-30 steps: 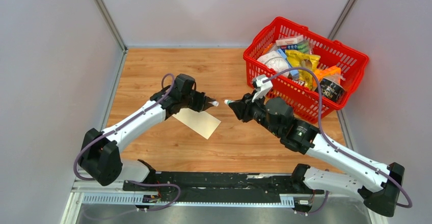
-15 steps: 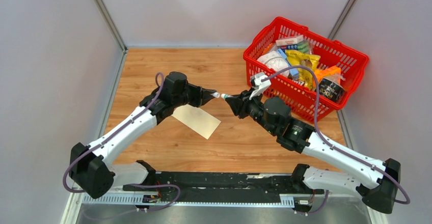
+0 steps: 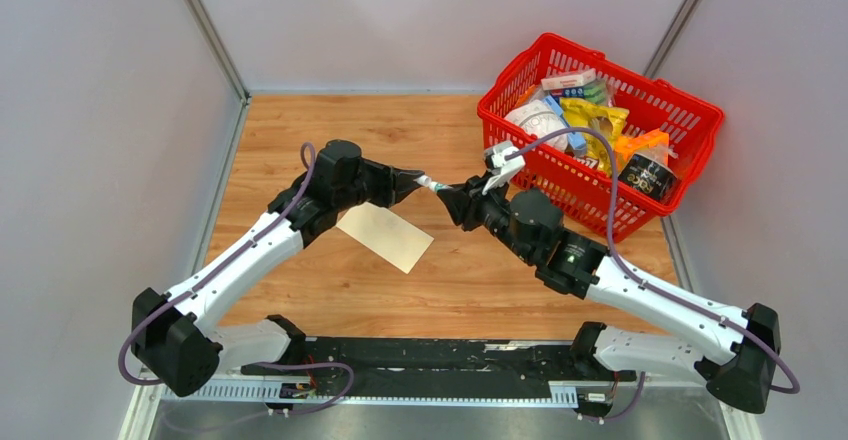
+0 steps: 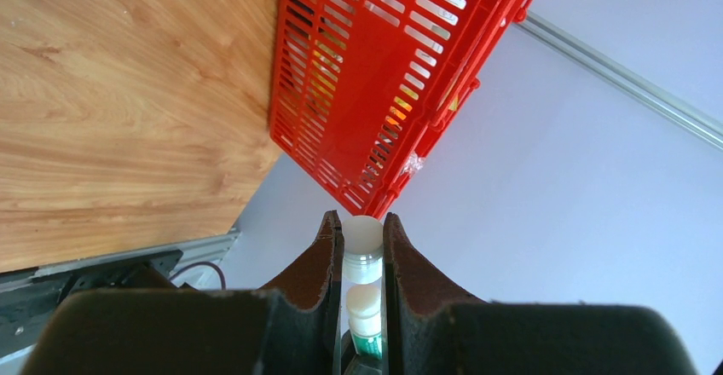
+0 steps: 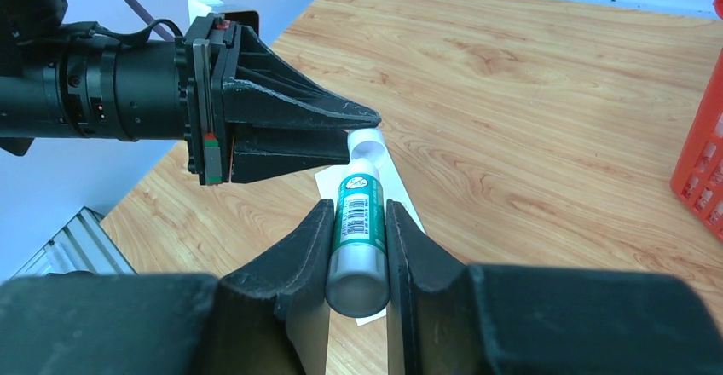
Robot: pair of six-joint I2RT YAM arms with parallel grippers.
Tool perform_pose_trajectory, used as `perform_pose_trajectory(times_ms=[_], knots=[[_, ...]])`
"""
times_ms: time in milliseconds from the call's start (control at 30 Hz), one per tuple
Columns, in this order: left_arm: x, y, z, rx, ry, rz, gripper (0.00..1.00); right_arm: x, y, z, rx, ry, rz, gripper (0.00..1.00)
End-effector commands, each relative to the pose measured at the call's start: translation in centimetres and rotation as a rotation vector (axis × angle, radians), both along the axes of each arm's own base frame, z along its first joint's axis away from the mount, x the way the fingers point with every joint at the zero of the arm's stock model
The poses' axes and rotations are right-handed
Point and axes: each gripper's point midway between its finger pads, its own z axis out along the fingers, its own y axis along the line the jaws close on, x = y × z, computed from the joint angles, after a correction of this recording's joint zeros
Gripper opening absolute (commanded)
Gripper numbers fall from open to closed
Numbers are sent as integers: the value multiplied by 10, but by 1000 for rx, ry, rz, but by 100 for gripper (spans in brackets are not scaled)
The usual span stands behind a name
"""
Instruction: Place the letter into the envelope and seal it
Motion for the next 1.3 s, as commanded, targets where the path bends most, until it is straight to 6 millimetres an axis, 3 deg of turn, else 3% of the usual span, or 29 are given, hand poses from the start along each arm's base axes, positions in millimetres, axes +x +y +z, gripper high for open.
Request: perform_pose_trajectory(times_ms=[0,1267], knots=[[-2,0,18,-47,-39,-7,11,5,1,37,75,-73,-26,0],[-7,0,27,-54,-57,-26,11,12,8,39,70,-72,-33,0]])
